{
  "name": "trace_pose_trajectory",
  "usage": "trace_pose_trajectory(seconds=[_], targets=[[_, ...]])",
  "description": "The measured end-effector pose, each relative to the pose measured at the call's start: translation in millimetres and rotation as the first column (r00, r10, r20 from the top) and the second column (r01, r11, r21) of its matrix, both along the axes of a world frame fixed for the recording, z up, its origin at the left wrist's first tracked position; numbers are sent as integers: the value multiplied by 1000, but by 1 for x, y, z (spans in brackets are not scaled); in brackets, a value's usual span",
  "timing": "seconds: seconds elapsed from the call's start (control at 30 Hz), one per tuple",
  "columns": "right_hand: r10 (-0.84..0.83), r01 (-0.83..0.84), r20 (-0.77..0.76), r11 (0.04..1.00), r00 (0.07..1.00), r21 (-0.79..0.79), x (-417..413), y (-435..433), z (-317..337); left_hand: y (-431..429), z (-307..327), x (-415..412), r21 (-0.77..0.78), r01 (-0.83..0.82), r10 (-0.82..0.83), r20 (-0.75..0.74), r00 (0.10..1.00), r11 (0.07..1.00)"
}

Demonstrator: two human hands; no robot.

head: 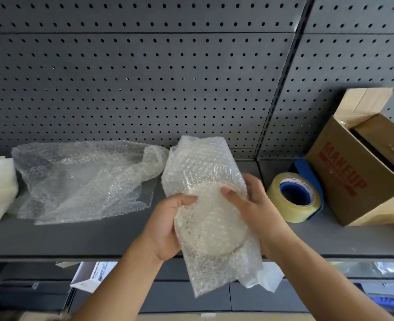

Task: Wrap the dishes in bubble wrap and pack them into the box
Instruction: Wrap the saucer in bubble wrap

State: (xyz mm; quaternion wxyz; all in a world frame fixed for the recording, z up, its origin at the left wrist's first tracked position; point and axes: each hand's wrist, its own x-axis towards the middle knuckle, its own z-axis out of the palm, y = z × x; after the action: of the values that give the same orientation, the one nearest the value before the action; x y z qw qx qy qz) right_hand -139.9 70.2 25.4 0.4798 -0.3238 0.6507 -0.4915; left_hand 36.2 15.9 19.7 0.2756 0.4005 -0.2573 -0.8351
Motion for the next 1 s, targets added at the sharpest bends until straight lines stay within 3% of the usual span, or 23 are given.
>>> trace_pose_trajectory(seconds=[0.07,0.17,0.33,0.43,0.53,0.67,0.8,0.93,1.0], targets=[[-57,43,-206,996,977,-72,-3,3,0,0,1,0,3,-31,31,36,999,1000],[-55,19,-280,991,958,-130,-8,7,2,-1,1,0,8,-64,63,68,996,998],[51,-58,-158,997,986,-42,-3,14,11,1,3,-2,1,-48,48,31,998,999],[83,-83,9,996,997,11,0,17,20,-1,3,-1,-2,-30,30,-40,999,1000],[89,-114,239,989,967,91,-3,19,29,0,2,-2,4,-5,6,-125,992,1000],[123,-179,380,977,917,116,-7,16,31,1,0,-4,-22,38,-41,-150,988,999],[96,-176,403,971,910,165,-8,13,20,-1,6,-6,-125,46,-37,74,997,991],[66,-143,397,975,915,168,-14,10,16,-4,9,-1,-379,107,27,332,943,919],[61,-129,392,980,918,150,-16,8,15,-3,7,4,-427,141,43,394,918,893]])
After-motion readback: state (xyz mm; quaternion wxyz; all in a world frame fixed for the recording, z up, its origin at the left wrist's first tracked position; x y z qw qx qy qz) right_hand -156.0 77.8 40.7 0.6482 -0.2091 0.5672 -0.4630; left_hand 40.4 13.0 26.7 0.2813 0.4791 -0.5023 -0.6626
